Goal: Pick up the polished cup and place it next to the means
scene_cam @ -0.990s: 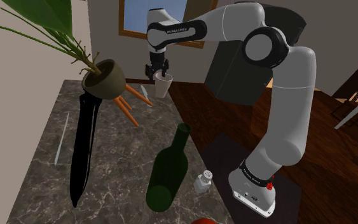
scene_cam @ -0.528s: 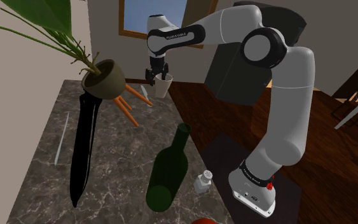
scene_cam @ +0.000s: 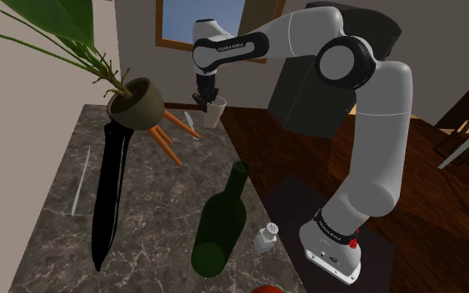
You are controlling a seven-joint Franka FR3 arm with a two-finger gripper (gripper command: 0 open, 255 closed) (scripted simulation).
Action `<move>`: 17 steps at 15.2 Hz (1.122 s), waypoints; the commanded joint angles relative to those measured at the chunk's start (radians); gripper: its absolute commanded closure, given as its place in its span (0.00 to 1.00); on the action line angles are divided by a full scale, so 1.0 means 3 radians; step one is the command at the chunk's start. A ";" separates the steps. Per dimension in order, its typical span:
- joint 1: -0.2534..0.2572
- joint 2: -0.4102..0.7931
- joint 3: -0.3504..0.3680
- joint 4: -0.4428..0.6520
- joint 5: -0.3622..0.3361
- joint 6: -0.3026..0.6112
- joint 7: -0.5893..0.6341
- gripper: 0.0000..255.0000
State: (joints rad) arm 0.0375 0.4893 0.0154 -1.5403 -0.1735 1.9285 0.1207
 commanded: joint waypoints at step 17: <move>0.0006 -0.0126 0.0006 0.0299 0.0023 -0.0423 -0.0064 1.00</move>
State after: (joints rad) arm 0.0382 0.4510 0.0168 -1.4649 -0.1672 1.8154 0.1025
